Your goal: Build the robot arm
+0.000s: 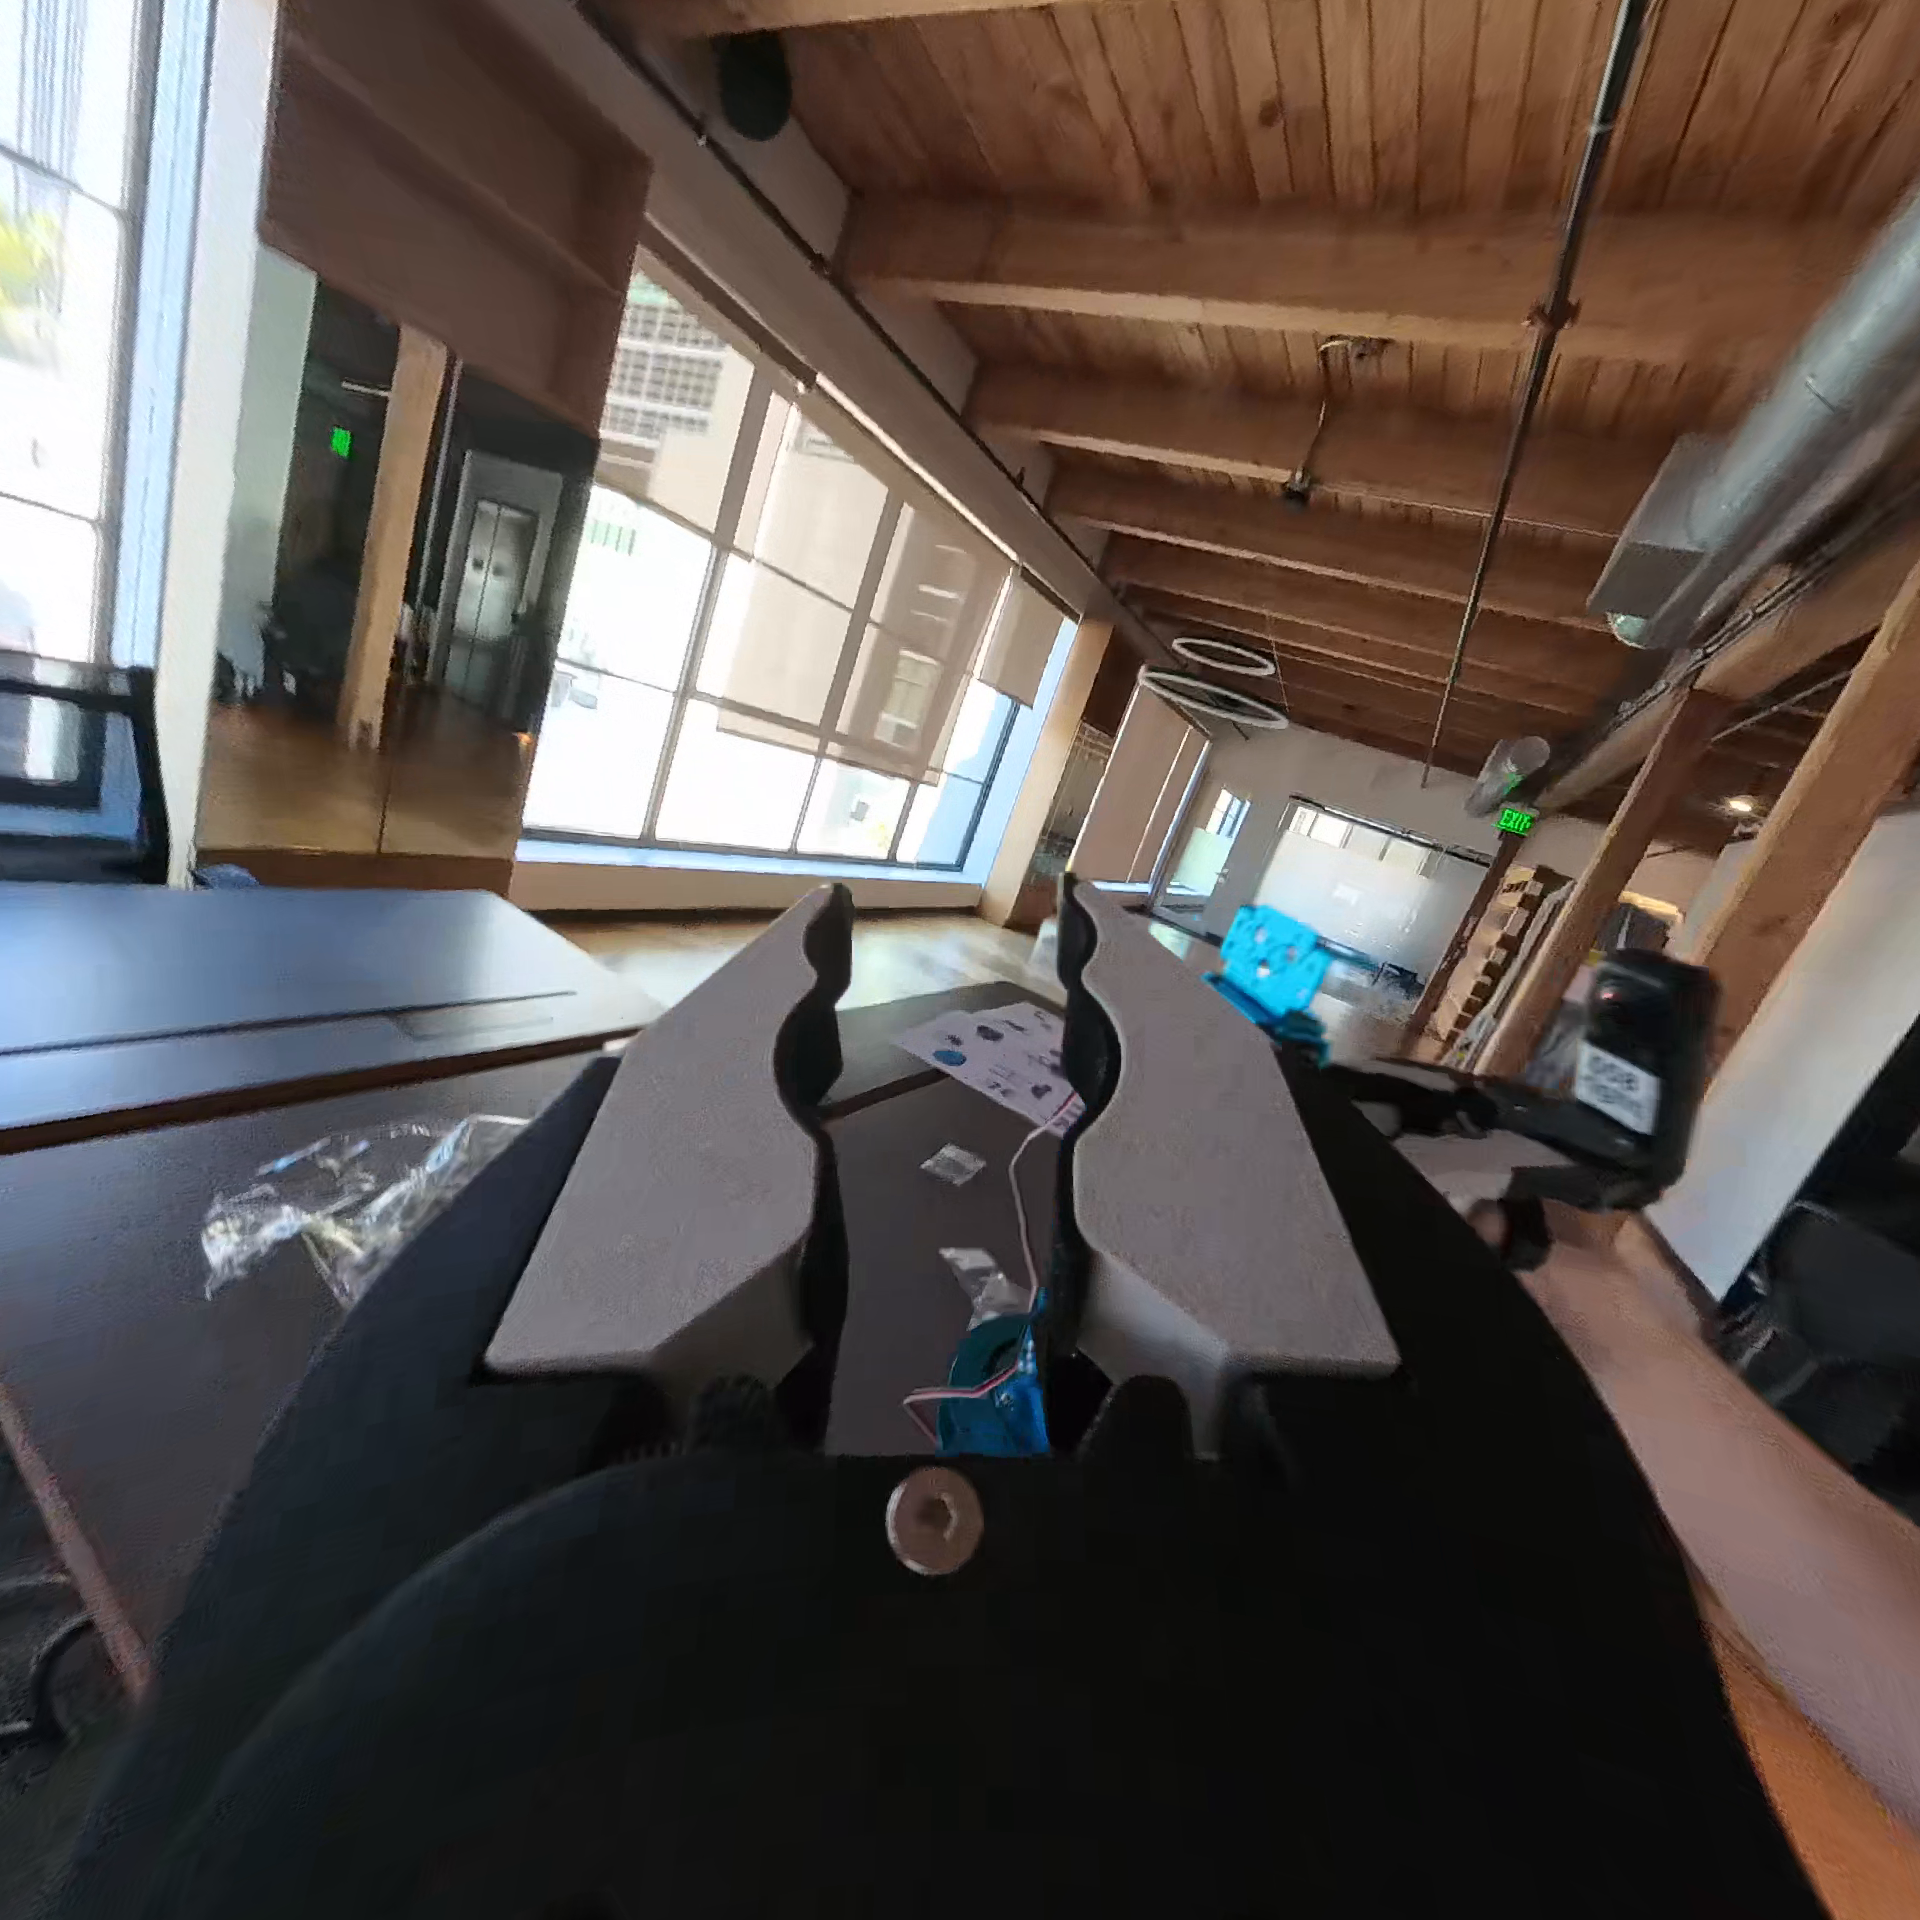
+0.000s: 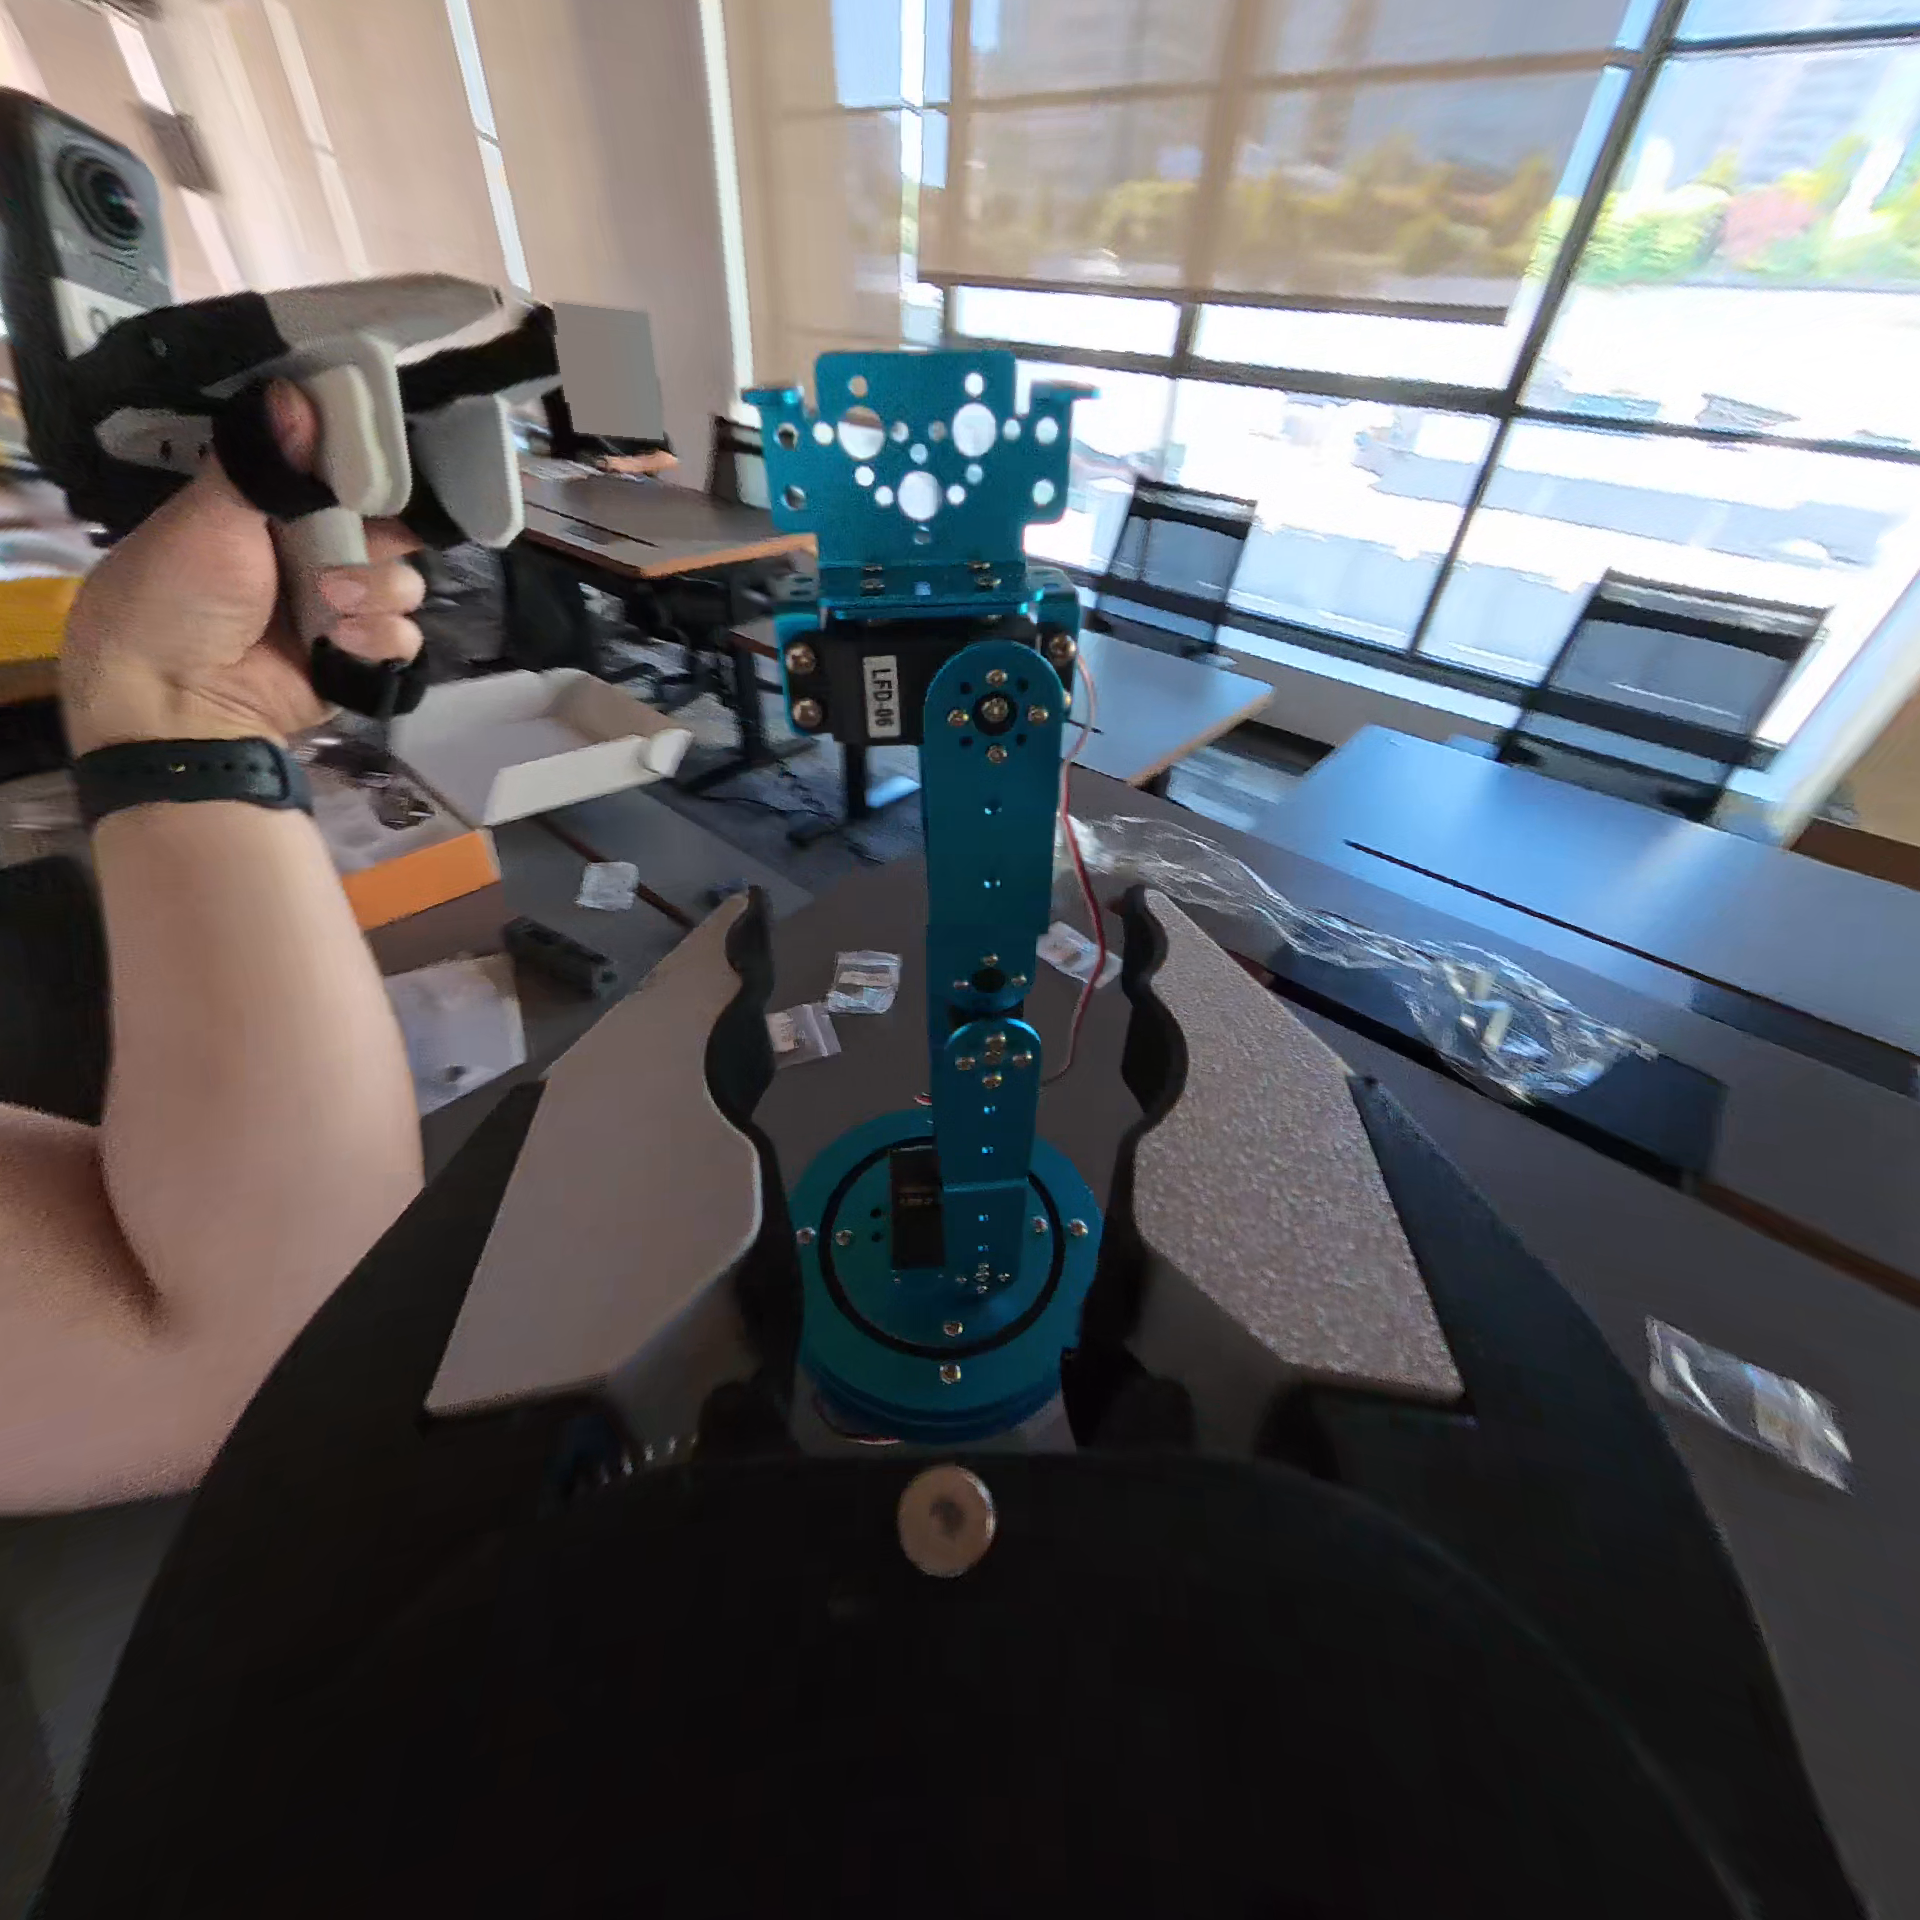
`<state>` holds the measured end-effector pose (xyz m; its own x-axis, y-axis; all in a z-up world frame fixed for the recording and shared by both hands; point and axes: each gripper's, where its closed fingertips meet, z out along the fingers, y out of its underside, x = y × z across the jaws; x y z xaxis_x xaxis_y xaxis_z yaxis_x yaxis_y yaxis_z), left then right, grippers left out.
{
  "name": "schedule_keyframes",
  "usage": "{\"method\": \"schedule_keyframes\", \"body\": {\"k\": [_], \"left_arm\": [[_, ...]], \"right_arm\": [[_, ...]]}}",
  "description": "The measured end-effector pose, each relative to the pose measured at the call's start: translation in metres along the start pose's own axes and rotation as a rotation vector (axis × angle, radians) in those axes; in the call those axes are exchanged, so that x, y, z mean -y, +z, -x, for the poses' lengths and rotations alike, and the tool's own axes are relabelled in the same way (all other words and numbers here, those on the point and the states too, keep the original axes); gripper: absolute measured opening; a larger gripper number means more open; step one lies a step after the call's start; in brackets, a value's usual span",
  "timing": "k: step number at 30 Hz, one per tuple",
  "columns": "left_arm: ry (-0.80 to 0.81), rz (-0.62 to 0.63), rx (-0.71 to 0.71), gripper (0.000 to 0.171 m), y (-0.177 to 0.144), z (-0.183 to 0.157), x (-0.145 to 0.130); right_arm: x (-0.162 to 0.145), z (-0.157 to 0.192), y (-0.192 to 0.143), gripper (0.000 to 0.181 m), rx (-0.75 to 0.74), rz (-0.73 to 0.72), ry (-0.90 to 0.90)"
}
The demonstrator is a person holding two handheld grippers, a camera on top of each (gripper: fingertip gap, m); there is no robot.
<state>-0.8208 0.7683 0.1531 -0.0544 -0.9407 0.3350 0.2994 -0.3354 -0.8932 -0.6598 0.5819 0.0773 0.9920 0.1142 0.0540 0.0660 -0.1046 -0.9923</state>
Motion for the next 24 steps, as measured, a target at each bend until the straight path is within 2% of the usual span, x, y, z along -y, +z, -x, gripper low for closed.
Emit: {"method": "schedule_keyframes", "body": {"k": [3, 5, 8, 13, 19, 24], "left_arm": [[-0.078, 0.072, -0.121, 0.037, 0.018, 0.013, -0.034], [-0.154, 0.114, -0.145, 0.036, 0.027, 0.025, -0.043], [-0.098, 0.162, -0.216, 0.034, 0.035, 0.023, -0.050], [-0.050, 0.158, -0.453, 0.032, 0.049, -0.017, -0.053], [0.047, 0.293, -0.485, 0.032, 0.065, -0.029, -0.079], [0.067, 0.311, -0.496, 0.032, 0.067, -0.033, -0.084]], "right_arm": [[0.003, 0.000, 0.005, 0.066, -0.132, 0.032, -0.041], [0.007, 0.001, 0.010, 0.064, -0.193, 0.023, -0.059], [0.007, -0.007, 0.014, 0.063, -0.286, 0.045, -0.121], [0.025, -0.003, 0.011, 0.061, -0.263, -0.016, -0.133], [0.034, -0.009, -0.008, 0.054, -0.256, -0.047, -0.169], [0.036, -0.004, -0.004, 0.054, -0.206, -0.006, -0.264]]}}
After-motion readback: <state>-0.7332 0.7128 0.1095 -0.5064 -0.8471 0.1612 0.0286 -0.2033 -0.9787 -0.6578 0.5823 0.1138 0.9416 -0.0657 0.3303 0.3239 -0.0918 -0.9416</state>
